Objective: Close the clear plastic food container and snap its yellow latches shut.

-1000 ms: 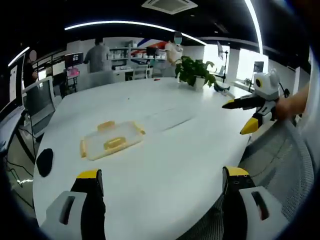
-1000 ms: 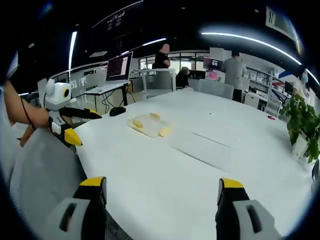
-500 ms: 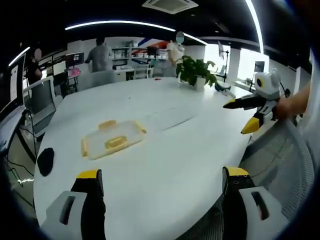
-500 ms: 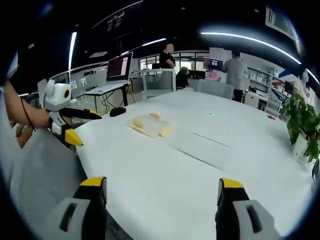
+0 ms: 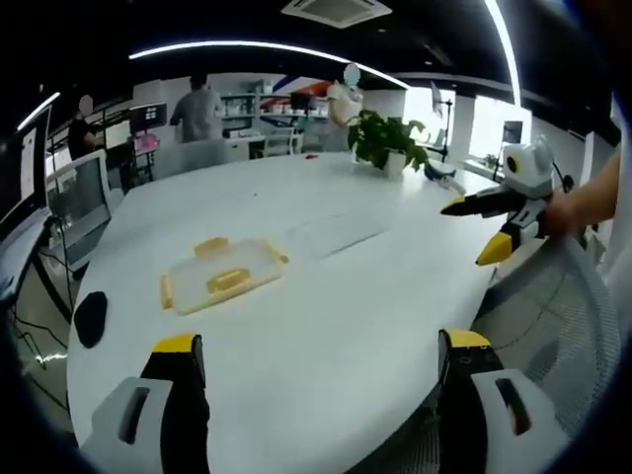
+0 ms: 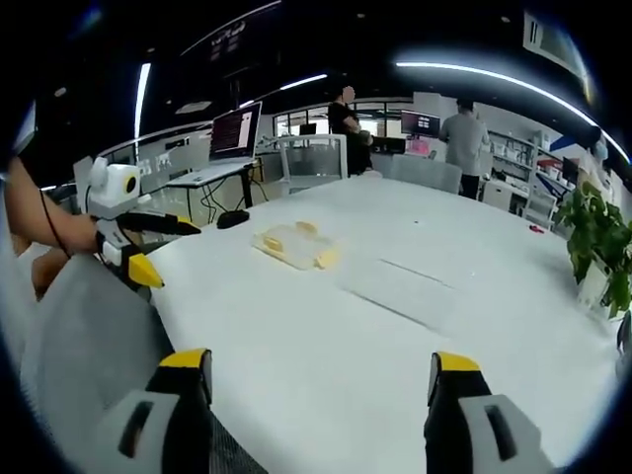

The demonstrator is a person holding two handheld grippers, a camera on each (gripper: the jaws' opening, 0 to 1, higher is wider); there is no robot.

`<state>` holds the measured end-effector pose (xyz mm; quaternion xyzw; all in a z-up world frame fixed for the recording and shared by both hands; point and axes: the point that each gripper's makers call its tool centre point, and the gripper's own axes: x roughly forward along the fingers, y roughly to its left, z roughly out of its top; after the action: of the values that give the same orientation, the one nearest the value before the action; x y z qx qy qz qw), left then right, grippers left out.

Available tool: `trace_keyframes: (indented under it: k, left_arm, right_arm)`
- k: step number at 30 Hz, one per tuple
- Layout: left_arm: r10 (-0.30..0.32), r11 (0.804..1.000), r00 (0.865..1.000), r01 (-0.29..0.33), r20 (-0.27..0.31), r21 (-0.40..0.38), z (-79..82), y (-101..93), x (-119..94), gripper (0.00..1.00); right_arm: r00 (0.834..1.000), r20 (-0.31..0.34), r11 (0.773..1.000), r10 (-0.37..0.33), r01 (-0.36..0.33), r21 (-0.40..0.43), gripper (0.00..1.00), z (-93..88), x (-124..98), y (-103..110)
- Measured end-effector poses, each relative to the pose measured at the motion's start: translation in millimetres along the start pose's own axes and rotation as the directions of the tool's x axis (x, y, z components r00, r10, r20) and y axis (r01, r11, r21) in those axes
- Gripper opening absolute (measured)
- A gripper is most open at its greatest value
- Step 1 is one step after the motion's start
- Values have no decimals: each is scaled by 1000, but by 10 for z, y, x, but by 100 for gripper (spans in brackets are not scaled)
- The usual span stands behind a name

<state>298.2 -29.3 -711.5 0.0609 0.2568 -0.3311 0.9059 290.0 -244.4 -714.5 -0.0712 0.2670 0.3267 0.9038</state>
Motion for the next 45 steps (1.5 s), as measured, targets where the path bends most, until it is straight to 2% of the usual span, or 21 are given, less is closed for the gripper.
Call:
trace_keyframes:
  k: [4,10,12,13,17,19,21,24,27,29,30,32,33,35,45]
  left_arm:
    - [-12,1000,1000,12,4,2,12,-22,2,97]
    - [8,1000,1000,-8,11,2,25,16,-11,97]
    - [18,1000,1000,-18,22,-2,44,35,-25,97]
    - [22,1000,999,-23,27,2,53,41,-31,97]
    - [21,1000,1000,-21,22,11,47,32,-19,97]
    - [24,1000,999,-25,33,16,71,36,-23,97]
    - [17,1000,998,-17,65,-13,129,20,-50,97]
    - [51,999,998,-51,47,1,94,77,-64,96]
    - [51,999,998,-51,46,10,94,64,-59,96]
    - [46,999,997,-46,57,1,104,60,-52,96]
    - [46,999,998,-45,41,-16,98,74,-24,96]
    - [37,999,998,-37,59,2,140,62,-16,95]
    - [33,999,998,-33,51,2,120,58,-13,95]
    - [21,1000,999,-21,29,-6,68,30,-19,95]
    - [-29,1000,998,29,60,6,180,-44,-23,95]
  right_arm:
    - [1000,4,1000,-2,2,-5,91,6,5,-5]
    - [1000,12,1000,6,-6,11,91,26,-1,4]
    - [1000,11,1000,15,-15,9,90,18,7,23]
    - [1000,-13,1000,5,-5,0,90,-23,10,17]
    - [1000,-3,1000,19,-19,-10,90,6,10,44]
    - [1000,4,1000,23,-23,-8,90,21,12,49]
    - [999,12,999,38,-37,-13,90,31,4,83]
    - [999,18,999,49,-48,-23,89,41,-4,115]
    - [998,30,998,55,-54,-27,89,68,-8,125]
    - [998,23,998,55,-55,-29,88,58,-8,123]
    - [998,11,995,54,-53,-85,88,65,-9,90]
    - [998,31,998,53,-52,-32,88,83,-4,85]
    - [999,17,998,52,-52,-19,89,59,0,73]
    - [999,19,998,43,-42,-36,89,71,-5,63]
    - [999,28,998,44,-43,-40,88,146,0,54]
